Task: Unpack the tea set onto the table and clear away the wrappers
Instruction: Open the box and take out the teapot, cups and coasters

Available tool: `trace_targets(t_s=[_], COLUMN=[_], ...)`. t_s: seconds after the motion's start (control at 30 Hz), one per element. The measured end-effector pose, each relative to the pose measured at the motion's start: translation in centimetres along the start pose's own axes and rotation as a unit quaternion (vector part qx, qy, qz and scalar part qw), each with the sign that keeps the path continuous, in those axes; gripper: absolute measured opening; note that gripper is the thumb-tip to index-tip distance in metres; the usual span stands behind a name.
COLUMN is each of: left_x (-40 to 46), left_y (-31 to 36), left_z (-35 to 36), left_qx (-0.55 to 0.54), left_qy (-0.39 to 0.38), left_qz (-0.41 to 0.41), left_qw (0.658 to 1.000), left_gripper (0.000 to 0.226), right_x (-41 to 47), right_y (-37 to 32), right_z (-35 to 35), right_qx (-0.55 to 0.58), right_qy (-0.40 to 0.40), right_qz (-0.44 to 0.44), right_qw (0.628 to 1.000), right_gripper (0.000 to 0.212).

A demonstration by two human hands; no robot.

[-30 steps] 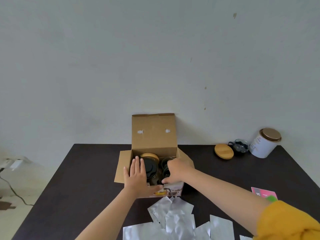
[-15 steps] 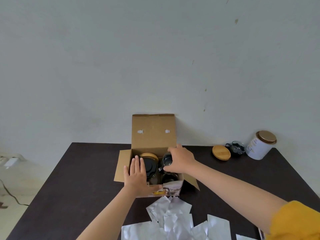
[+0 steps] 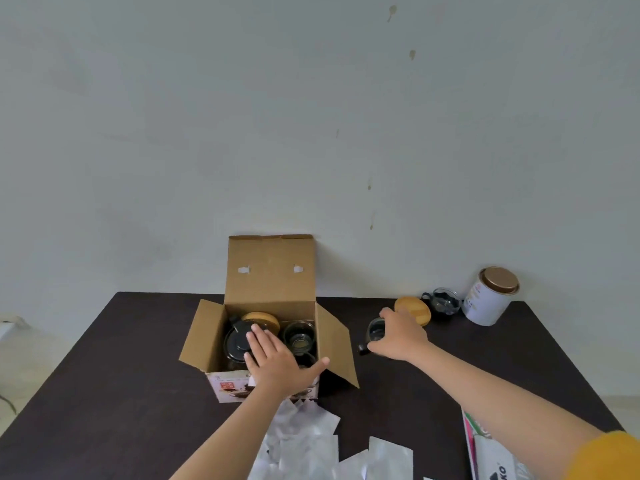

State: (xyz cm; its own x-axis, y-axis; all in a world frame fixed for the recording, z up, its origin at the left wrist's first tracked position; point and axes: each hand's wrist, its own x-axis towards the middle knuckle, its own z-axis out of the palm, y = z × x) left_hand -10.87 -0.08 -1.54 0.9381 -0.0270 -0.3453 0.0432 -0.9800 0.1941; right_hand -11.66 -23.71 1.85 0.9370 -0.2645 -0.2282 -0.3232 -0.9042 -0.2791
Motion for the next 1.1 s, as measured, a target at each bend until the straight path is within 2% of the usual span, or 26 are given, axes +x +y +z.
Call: trace_targets(t_s=[0.13,0.27,0.5,0.63,0.8,1.1], left_x=[0.4,0.4,0.4,0.6,0.8,0.8], left_y=[0.4,0.5,0.9,1.0,1.3,1.6], left_z=[0.8,1.0,1.6,1.8,2.0,2.0], left_qx=[0.019,0.032,0.048,0.055,0.061,0.067], left_qy=[0.023,0.029,0.058,0.065,0.060,0.063], left_qz=[-0.015,-0.024,-0.043,-0.049,-0.056,-0.067], left_qw=[0.999,0.999,0.996,0.995,0.995,0.993], left_gripper=[0.144,0.142,0.141,0.142,0.155,0.153], right_x=[0.8,1.9,4.4,6.0,8.7,12.6], right_y=[5.9,11.1,17.9,19.5,20.3,21.2], right_z=[0.2,0.5,1.0,1.0,0.7,1.3], right_qx=[-0.002,-0.006,0.028,0.049,0.056,0.073], right_qy=[-0.024,-0.030,-0.006,0.012,0.010,0.027], right_qz=[0.062,0.126,0.195,0.201,0.188,0.165], right_qw=[0.998,0.991,0.980,0.978,0.980,0.983], right_gripper=[0.066,0.071,0.073,0.073,0.070,0.058])
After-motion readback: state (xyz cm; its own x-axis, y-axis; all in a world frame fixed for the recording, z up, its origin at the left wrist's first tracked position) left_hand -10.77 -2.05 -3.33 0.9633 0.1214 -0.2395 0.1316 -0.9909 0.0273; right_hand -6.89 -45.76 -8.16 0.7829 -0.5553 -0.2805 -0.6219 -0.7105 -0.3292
